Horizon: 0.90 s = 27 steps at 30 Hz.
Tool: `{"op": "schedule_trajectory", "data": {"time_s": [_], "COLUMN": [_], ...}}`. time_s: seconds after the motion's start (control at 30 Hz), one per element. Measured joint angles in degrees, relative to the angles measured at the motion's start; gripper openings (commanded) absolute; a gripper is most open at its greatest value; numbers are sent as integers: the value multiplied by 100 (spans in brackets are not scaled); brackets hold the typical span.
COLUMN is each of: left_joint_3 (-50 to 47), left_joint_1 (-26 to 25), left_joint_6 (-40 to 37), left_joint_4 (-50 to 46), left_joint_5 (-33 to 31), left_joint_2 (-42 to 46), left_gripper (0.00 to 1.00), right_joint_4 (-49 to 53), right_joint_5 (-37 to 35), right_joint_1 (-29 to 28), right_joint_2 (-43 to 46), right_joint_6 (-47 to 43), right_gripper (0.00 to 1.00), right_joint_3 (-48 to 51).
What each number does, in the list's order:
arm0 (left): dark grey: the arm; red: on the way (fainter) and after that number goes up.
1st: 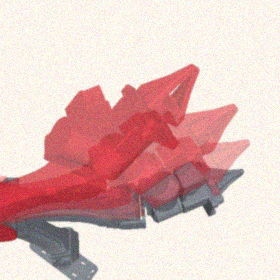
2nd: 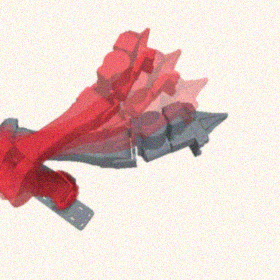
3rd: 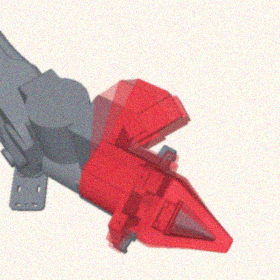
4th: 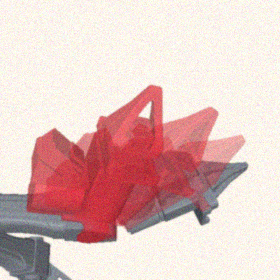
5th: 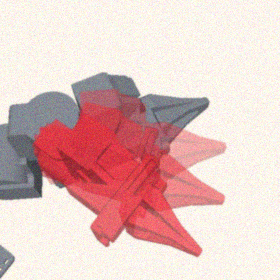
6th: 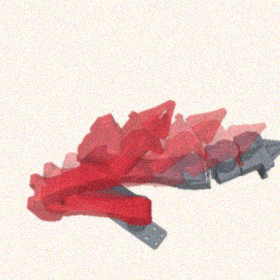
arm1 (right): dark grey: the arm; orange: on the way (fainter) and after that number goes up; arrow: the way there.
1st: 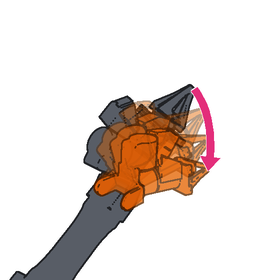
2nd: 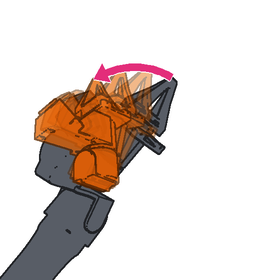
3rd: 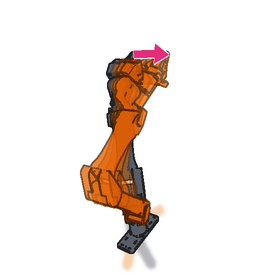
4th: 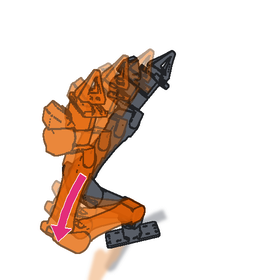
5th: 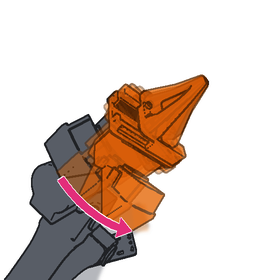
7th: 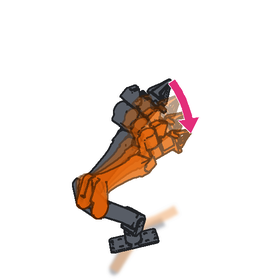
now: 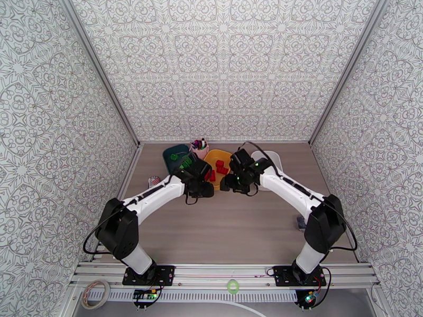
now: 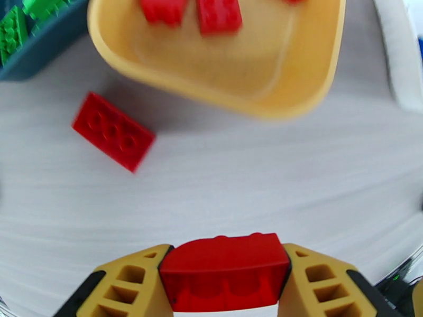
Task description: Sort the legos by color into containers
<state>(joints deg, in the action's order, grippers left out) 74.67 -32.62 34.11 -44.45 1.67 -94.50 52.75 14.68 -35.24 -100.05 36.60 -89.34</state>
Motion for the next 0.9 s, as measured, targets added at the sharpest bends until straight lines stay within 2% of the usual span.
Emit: {"op": "schedule_trajectory", "data": {"time_s": [0.33,0.47,0.73,0.8,0.9], "left_joint_3": [1040,1674,2610,2651,2691], "left_joint_1": [649,697,675,647,579], "left_joint_6": [-70,-175,-361,-396,-417], "left_joint_4": [9,2,-133,-201,-245], "left_joint_5": [385,485,575,555,487], "left_joint_2": [-358,-977,-1932,-1941,-1930], "left_gripper": [34,44,78,82,83], "right_joint_4": [352,448,544,540,549], "right_joint_5": [-52,-52,-52,-52,-59], "right_joint_1": [525,638,660,660,660], "right_joint_2": [-144,-168,-168,-164,-116], "right_joint_6": [-221,-262,-262,-262,-267], "right_gripper": [62,62,62,62,62], "right_joint_3": [-693,-721,-719,-693,-568]}}
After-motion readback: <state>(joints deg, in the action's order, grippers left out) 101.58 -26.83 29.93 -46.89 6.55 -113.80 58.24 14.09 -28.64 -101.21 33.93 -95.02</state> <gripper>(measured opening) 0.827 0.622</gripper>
